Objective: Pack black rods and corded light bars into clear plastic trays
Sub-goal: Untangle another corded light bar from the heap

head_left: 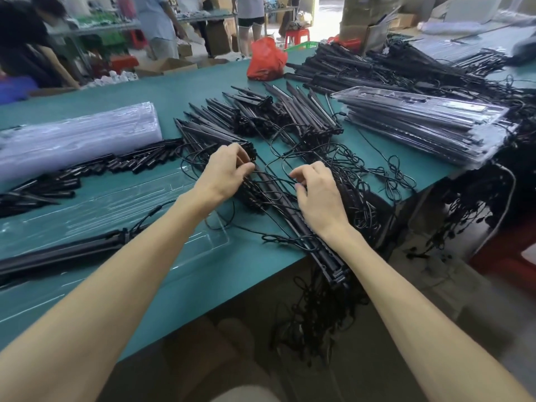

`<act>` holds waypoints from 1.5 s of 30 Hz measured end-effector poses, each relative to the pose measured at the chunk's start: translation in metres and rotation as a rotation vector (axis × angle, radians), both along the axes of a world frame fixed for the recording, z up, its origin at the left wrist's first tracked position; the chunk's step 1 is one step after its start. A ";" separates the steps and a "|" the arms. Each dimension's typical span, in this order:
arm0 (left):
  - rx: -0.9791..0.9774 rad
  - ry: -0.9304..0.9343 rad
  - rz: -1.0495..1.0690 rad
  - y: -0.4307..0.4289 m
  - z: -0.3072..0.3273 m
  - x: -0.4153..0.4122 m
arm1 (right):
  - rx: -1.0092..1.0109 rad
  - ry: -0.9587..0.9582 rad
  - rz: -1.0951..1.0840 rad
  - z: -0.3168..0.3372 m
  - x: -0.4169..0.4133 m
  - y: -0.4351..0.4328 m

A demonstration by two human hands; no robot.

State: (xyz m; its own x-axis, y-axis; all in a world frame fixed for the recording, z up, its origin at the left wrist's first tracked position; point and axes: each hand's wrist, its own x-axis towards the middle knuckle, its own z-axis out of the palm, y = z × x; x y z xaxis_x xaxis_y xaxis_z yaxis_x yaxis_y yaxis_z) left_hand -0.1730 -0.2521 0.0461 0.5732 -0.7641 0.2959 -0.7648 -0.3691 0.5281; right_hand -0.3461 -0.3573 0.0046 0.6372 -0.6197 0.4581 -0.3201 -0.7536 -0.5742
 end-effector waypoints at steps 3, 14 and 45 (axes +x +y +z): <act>0.001 0.010 0.017 0.007 -0.001 0.006 | 0.005 -0.059 -0.003 0.000 -0.002 0.000; 0.015 0.374 -0.075 0.044 0.011 0.034 | -0.011 -0.078 -0.041 -0.003 0.000 -0.003; -0.540 0.437 0.217 0.024 0.019 -0.004 | 0.036 -0.086 -0.027 -0.005 0.001 -0.001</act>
